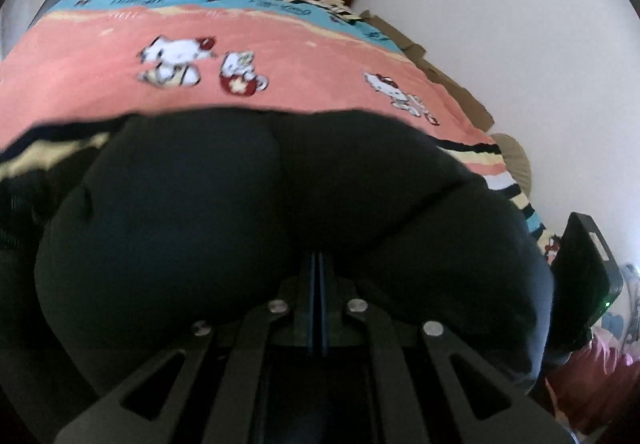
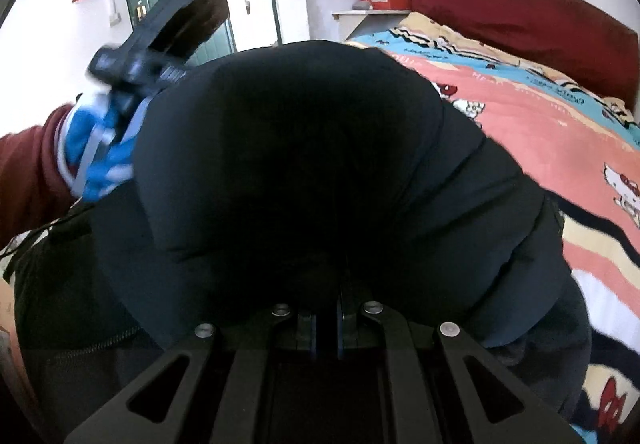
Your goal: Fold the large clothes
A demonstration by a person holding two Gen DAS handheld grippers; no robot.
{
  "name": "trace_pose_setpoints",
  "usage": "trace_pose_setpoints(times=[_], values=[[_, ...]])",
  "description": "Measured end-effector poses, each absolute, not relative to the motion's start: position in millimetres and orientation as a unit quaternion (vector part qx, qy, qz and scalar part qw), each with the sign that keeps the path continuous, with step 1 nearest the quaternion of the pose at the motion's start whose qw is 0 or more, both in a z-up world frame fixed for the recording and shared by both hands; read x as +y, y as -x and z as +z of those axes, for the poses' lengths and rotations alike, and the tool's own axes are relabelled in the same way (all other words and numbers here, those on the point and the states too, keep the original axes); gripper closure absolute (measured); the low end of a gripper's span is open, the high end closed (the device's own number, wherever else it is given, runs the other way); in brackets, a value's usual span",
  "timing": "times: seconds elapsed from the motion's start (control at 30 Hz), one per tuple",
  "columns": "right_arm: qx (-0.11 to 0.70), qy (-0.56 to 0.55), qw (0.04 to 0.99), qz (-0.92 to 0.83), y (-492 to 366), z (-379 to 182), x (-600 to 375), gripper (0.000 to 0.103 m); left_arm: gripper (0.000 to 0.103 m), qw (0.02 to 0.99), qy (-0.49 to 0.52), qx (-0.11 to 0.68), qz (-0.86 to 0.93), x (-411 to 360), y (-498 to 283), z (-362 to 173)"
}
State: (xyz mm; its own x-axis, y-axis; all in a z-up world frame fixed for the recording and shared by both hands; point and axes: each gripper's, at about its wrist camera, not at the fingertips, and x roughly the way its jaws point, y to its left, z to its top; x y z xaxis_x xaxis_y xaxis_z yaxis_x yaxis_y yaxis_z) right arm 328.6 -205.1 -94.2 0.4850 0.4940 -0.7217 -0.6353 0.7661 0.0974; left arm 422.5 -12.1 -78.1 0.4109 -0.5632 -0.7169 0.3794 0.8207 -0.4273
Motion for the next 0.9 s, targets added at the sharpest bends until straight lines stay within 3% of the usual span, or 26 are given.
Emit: trace_pose_setpoints(times=[0.13, 0.3, 0.37, 0.57, 0.7, 0.9], values=[[0.391, 0.078, 0.863, 0.31, -328, -91, -206, 0.093, 0.101, 0.838, 0.098, 0.47, -0.261, -15, -415, -85], [0.39, 0.079, 0.873, 0.283, -309, -66, -210, 0.077, 0.101, 0.848, 0.056, 0.472, -0.236, -22, -399, -84], [0.388, 0.072, 0.877, 0.275, -301, -51, -217, 0.065, 0.101, 0.849, 0.056, 0.472, -0.23, -20, -397, -84], [0.336, 0.016, 0.906, 0.256, -307, 5, -236, 0.047, 0.101, 0.859, 0.042, 0.457, -0.225, -21, -389, -86], [0.338, 0.006, 0.914, 0.223, -356, 10, -222, 0.047, 0.101, 0.864, 0.035, 0.451, -0.222, -21, -388, -86], [0.388, -0.016, 0.894, 0.222, -402, -32, -191, 0.047, 0.101, 0.87, 0.006, 0.445, -0.212, -24, -382, -84]])
